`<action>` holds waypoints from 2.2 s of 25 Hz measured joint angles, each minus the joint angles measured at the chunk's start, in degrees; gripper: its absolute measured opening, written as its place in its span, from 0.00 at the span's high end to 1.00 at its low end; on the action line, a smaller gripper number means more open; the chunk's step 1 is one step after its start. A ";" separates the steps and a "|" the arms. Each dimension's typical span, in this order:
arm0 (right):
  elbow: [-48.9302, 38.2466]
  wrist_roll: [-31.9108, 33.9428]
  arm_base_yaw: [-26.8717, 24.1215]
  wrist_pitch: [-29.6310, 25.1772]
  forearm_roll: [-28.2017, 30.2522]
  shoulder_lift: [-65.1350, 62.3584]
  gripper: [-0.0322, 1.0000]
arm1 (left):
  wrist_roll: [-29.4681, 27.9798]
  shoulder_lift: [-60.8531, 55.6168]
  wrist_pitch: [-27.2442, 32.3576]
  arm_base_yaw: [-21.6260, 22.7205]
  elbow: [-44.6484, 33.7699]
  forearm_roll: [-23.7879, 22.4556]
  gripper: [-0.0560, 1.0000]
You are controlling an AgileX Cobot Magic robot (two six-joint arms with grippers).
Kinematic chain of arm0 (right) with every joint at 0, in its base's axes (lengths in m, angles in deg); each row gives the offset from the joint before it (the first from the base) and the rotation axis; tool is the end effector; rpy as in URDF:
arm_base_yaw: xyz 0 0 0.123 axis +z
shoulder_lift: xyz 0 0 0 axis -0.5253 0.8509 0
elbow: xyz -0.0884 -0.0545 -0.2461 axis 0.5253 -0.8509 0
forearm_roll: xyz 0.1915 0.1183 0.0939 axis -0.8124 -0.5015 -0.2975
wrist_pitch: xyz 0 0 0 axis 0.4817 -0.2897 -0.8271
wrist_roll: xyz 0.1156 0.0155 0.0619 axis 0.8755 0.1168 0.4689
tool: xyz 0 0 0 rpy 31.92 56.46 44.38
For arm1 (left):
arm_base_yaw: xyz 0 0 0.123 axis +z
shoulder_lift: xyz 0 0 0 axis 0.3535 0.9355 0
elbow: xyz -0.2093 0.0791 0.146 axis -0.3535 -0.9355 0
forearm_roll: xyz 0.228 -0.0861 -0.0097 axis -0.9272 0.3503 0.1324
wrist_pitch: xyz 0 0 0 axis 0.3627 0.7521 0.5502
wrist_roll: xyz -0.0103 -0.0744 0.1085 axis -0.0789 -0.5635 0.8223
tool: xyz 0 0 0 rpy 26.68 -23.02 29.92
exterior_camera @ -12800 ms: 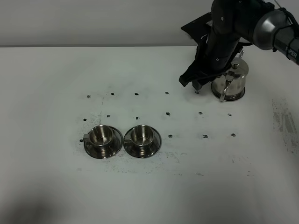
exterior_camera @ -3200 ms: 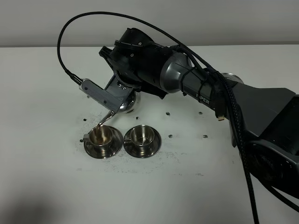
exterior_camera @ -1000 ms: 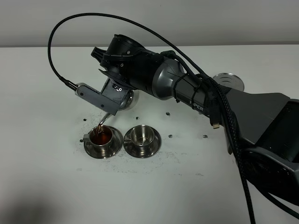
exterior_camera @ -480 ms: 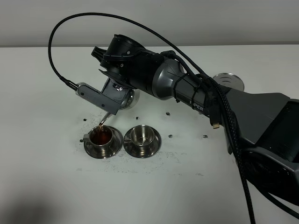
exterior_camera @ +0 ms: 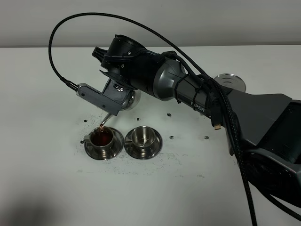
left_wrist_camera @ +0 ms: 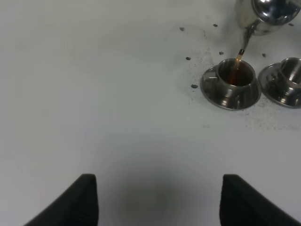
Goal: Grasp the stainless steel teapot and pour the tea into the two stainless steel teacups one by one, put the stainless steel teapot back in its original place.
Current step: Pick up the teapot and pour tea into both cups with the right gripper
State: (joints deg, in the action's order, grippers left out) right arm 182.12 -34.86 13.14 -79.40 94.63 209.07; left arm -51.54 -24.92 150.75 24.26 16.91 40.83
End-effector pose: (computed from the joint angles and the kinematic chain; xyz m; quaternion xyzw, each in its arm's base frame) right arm 0.4074 0.3187 0.1690 -0.8914 0.2921 -0.3307 0.1038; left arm 0.0410 -0.0118 0.2563 0.0261 0.8525 -0.0156 0.5219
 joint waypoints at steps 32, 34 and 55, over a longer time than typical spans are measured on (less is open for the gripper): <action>0.00 0.02 -6.71 -1.44 -20.50 -1.22 0.80 | 0.05 0.00 0.00 0.00 0.00 0.00 0.44; 0.00 0.02 -6.49 -2.41 -24.07 -2.77 0.80 | 0.05 0.00 0.00 0.00 0.00 0.00 0.44; -25.97 46.13 2.93 -0.51 -39.88 -17.48 0.80 | 0.05 0.00 0.00 0.00 0.00 0.00 0.44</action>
State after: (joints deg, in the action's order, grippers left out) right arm 156.14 11.27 16.07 -79.90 54.74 191.59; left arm -51.49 -24.92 150.75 24.26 16.91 40.83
